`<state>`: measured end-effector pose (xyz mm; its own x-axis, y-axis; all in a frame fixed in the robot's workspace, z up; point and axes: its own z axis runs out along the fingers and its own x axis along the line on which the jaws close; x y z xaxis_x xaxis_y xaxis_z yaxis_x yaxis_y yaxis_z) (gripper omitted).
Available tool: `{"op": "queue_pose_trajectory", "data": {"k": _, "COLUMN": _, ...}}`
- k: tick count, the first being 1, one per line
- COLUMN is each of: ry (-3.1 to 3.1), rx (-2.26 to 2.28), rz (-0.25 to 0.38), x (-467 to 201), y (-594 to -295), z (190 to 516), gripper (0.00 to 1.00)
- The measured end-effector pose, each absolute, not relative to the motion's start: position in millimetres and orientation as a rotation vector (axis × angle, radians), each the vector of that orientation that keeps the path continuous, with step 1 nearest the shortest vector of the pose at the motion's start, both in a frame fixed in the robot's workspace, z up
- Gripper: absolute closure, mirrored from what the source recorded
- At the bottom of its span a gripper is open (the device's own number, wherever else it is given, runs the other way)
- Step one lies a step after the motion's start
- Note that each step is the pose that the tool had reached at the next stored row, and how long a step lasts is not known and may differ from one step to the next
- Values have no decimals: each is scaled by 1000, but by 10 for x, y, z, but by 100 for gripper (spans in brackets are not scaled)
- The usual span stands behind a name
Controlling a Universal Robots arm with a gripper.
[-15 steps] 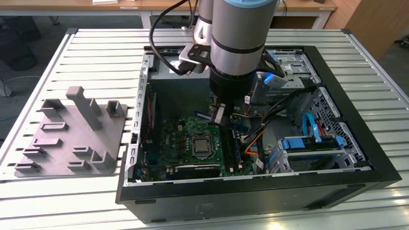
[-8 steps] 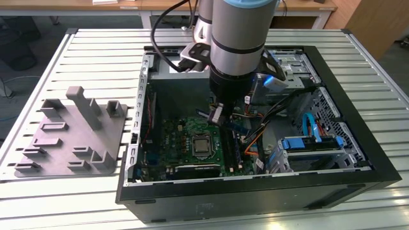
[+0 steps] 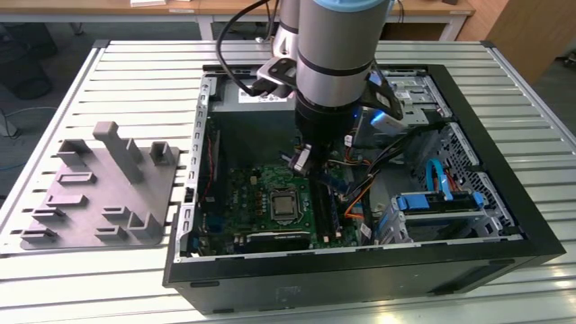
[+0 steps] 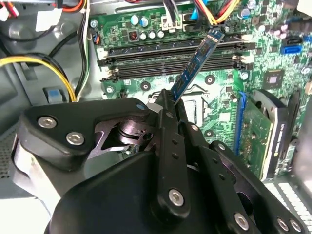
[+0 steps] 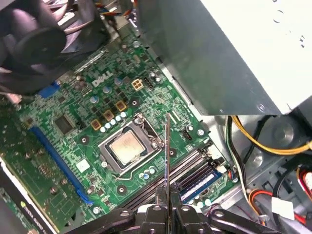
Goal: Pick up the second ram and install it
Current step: 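Insert the second ram into the second slot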
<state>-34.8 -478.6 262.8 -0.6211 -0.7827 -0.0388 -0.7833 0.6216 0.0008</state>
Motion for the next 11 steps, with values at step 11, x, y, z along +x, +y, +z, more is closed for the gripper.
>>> {"op": "queue_pose_trajectory", "data": {"k": 11, "ry": 2879, "rx": -1164, "rz": 24, "x": -348, "y": -4786, "z": 2622, "gripper": 86}}
